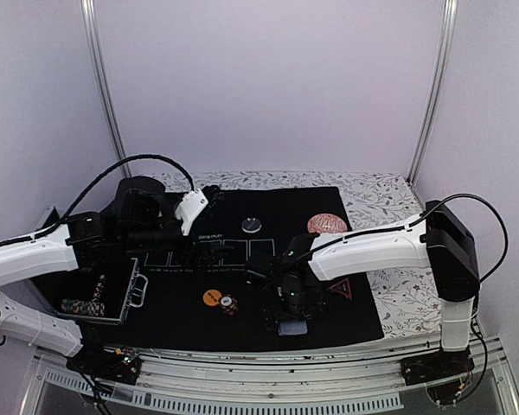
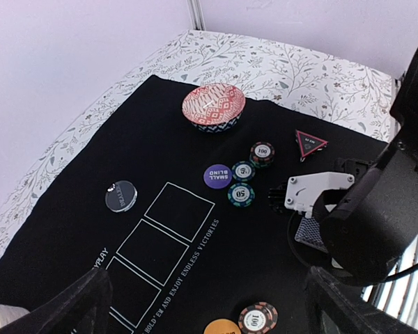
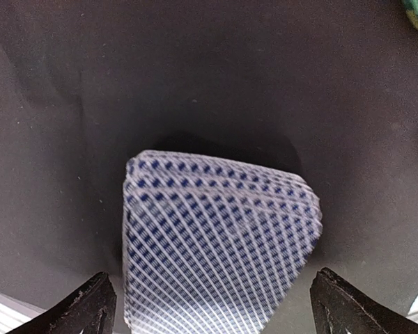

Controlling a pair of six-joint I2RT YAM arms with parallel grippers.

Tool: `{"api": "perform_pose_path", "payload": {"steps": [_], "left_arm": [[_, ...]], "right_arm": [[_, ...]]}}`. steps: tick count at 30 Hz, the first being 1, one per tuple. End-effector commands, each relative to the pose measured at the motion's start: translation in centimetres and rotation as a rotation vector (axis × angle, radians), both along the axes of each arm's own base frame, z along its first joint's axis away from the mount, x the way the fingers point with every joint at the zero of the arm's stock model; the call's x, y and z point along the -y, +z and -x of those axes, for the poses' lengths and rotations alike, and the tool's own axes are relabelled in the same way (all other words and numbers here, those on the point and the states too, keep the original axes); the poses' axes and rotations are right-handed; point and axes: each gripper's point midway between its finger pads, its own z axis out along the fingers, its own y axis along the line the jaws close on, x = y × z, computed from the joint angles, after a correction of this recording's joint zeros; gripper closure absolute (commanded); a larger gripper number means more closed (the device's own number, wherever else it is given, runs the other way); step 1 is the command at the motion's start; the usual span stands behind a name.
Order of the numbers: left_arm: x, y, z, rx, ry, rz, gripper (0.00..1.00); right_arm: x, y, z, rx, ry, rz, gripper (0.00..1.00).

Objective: Distribute texas hold em gaming equipment
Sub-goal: Pick up the face-down deck piles from the poker table mat.

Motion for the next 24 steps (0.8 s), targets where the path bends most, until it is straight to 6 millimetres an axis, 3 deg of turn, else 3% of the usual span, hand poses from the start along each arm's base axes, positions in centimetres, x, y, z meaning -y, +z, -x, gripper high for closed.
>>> {"api": "perform_pose_path", "payload": {"steps": [1, 9, 16, 24], "left_arm": [[-0.6, -0.4, -0.3, 0.01, 0.02, -0.012, 0.02], [-0.9, 0.3, -0.4, 0.025, 0.029, -0.002, 0.02], [-1.6, 1.4, -0.5, 0.024, 0.056, 0.02, 0.02], [-1.9, 2.7, -0.7, -0.003, 0.083, 0.045, 0.02]], "right_arm": [[-0.5, -2.1, 0.4, -0.028, 0.033, 0.007, 0.01], [0.0, -3.1, 0.4, -0.048, 0.026, 0.023, 0.1], [0.1, -2.7, 0.6, -0.055, 0.037, 0.006, 0.3], [0.3, -2.0, 0.0, -0.04, 0.071, 0.008, 0.42]]}}
